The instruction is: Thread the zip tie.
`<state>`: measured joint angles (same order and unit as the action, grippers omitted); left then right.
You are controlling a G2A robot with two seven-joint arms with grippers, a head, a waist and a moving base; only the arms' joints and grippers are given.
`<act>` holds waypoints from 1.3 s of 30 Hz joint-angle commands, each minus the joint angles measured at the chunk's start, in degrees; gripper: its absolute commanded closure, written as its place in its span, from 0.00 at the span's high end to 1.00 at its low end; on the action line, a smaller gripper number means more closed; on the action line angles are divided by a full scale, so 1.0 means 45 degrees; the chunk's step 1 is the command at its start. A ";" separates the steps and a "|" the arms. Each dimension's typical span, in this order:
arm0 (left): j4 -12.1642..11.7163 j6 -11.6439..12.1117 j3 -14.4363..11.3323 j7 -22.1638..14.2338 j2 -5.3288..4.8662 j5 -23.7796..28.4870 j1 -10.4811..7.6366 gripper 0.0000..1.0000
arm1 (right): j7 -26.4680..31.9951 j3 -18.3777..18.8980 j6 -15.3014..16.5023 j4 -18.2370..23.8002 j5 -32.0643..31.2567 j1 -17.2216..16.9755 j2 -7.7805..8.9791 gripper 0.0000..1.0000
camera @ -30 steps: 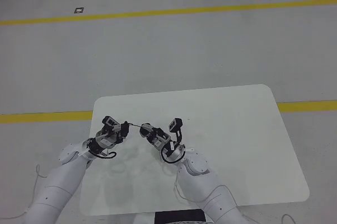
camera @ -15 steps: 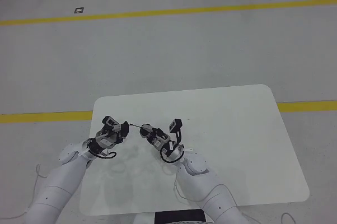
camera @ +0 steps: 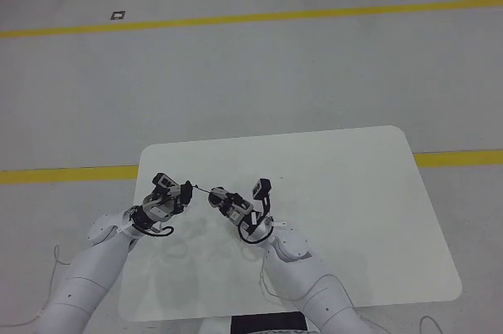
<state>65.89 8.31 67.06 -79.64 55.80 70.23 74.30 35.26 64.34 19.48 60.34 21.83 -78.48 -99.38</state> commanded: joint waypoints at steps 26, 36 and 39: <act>0.0000 0.0000 0.0000 0.0000 0.0000 0.0000 0.0000 0.00 | -0.0479 -0.0138 0.0000 -0.0251 -0.0452 0.0131 0.0104 0.00; 0.0000 0.0000 0.0000 0.0000 0.0000 0.0000 0.0000 0.00 | -0.0600 -0.0082 0.0000 -0.0184 -0.0542 0.0057 0.0181 0.00; 0.0000 0.0000 0.0000 0.0000 0.0000 0.0000 0.0000 0.00 | -0.0634 -0.0079 0.0000 -0.0202 -0.0547 0.0055 0.0199 0.00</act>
<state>65.89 8.31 67.06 -79.64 55.80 70.23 74.30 32.46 63.99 19.48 59.45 19.37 -78.24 -98.51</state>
